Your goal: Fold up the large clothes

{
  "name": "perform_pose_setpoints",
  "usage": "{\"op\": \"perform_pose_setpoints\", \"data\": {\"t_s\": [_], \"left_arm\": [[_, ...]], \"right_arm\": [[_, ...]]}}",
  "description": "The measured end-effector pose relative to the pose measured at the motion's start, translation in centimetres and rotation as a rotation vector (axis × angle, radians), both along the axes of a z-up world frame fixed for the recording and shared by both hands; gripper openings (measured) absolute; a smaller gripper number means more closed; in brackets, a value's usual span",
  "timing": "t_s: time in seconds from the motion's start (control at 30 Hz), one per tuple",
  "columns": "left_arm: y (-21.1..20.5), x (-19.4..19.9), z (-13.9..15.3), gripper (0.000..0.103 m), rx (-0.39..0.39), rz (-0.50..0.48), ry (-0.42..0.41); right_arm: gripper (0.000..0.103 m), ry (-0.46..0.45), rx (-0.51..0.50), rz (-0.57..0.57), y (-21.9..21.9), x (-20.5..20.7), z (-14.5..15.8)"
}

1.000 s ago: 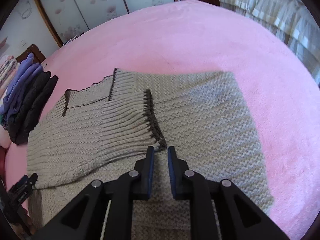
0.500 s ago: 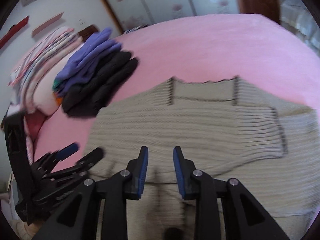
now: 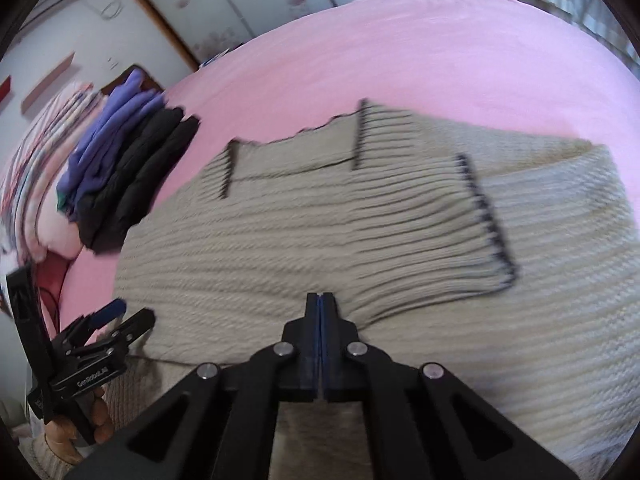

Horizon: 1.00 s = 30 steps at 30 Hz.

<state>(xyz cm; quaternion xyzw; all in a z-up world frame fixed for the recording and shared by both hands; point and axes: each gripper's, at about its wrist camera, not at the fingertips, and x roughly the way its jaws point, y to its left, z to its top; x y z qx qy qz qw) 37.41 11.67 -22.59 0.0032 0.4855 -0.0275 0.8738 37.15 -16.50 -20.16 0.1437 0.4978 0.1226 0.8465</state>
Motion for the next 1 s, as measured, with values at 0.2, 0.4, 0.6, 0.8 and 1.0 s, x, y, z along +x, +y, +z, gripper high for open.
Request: {"op": "perform_pose_setpoints", "data": {"t_s": [0.2,0.4,0.6,0.8,1.0], "left_arm": [[1.0,0.2,0.2,0.084,0.008,-0.016,-0.001],[1.5,0.8,3.7,0.084,-0.014,-0.025,-0.075],[0.6,4.7,5.3,0.084,-0.037,-0.026,-0.087],[-0.5,8.4,2.4,0.084,-0.053,0.005,-0.003],[1.1,10.0,-0.2,0.084,-0.051,0.04,0.022]], "right_arm": [[0.0,0.003,-0.104,-0.133,-5.3,0.1,-0.2],[0.006,-0.018,-0.118,-0.144,-5.3,0.0,1.8],[0.006,-0.087,-0.082,-0.03,-0.5,2.1,4.5],[0.006,-0.054,-0.045,0.052,5.6,5.6,3.3],[0.001,-0.001,-0.107,0.022,4.9,7.0,0.6]]}}
